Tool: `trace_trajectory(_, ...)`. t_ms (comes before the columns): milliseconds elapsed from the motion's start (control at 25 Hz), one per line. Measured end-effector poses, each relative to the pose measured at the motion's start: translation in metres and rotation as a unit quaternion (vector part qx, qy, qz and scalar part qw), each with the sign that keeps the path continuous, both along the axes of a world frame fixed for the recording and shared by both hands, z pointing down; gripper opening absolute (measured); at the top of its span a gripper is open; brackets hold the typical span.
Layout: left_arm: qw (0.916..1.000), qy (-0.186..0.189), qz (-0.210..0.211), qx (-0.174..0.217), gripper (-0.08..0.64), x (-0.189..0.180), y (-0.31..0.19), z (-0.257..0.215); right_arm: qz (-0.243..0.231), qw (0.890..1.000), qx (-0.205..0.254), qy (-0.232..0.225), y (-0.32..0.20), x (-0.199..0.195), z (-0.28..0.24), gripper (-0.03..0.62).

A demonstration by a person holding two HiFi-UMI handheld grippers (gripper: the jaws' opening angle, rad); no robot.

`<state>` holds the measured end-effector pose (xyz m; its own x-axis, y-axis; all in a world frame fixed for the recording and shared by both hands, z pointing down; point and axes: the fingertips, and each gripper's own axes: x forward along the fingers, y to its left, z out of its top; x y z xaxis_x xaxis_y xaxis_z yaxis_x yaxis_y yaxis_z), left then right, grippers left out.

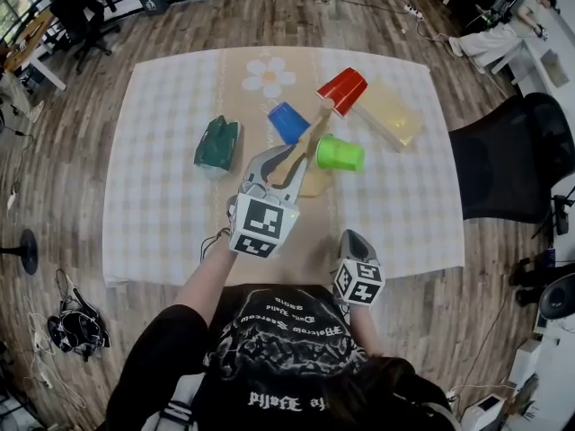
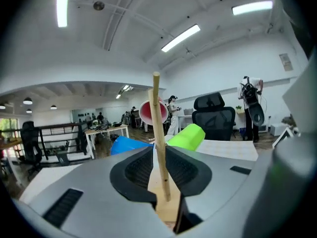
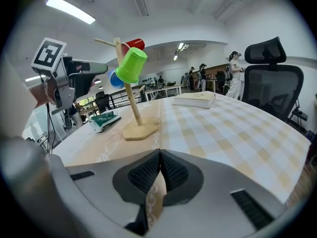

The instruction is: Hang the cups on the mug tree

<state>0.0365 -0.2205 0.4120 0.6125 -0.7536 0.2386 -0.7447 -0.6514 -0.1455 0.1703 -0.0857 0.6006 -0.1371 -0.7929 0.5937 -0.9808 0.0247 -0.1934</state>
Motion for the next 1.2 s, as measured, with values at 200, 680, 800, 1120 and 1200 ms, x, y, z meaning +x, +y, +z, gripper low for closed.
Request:
trace_trajectory(200, 0.9954, 0.065, 0.010, -0.069, 0.089, -0.020, 0.018, 0.012, -0.032, 0.998, 0.056, -0.002, -0.016, -0.011, -0.038, 0.009)
trace_trajectory(680, 0.9850, 0.137, -0.007, -0.105, 0.089, -0.080, 0.069, 0.024, -0.122, 0.973, 0.194, 0.018, -0.041, -0.057, -0.131, 0.011)
trace_trajectory(800, 0.9805, 0.163, -0.037, -0.103, 0.087, -0.101, 0.074, 0.021, -0.148, 0.964, 0.221, -0.002, -0.044, -0.071, -0.150, 0.031)
trace_trajectory(1120, 0.9817, 0.148, -0.084, -0.084, 0.069, -0.136, 0.086, 0.023, -0.158, 0.962, 0.222, 0.021, -0.044, -0.079, -0.158, 0.009)
trace_trajectory(1200, 0.9818, 0.148, -0.088, -0.079, 0.057, -0.138, 0.085, 0.021, -0.151, 0.964, 0.219, 0.031, -0.045, -0.077, -0.156, 0.009)
